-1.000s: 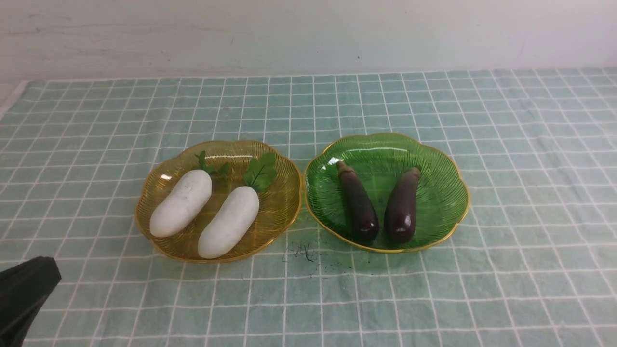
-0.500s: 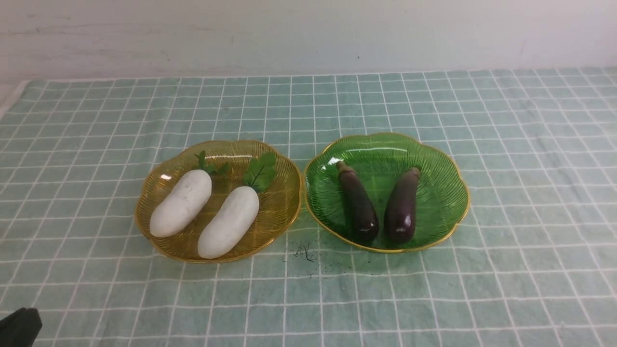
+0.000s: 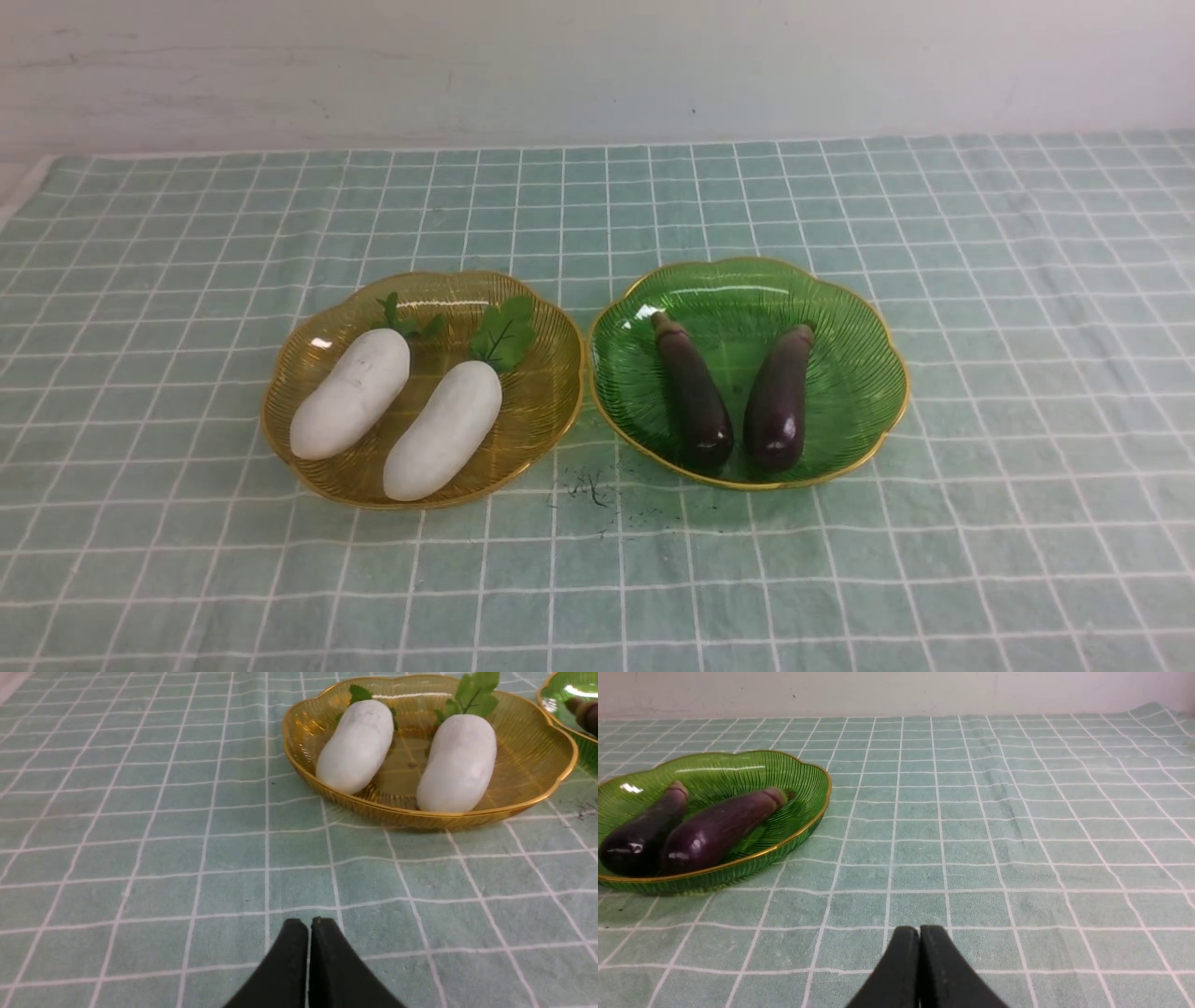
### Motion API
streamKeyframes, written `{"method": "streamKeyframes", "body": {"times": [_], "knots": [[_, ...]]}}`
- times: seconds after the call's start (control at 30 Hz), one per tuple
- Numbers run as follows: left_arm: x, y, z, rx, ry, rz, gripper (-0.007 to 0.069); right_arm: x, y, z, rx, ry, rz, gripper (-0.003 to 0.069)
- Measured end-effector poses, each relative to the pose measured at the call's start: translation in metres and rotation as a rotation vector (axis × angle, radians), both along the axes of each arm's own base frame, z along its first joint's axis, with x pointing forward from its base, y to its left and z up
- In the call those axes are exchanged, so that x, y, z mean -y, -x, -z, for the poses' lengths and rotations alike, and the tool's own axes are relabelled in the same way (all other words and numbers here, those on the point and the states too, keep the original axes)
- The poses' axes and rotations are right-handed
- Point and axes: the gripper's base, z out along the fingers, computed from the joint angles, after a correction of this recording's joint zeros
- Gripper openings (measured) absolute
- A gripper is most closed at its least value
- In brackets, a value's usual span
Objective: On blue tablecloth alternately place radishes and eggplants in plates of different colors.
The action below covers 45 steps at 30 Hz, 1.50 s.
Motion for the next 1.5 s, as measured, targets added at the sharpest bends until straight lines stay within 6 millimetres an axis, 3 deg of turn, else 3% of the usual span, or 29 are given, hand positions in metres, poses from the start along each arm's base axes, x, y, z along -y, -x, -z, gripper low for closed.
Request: {"method": "streamKeyframes", "body": {"times": [1.5], "knots": [[0.0015,0.0002,0.0002,-0.002,0.000,0.028,-0.0008,0.0000,0.0000,0.0000,0.000,0.000,0.000,-0.0015]]}}
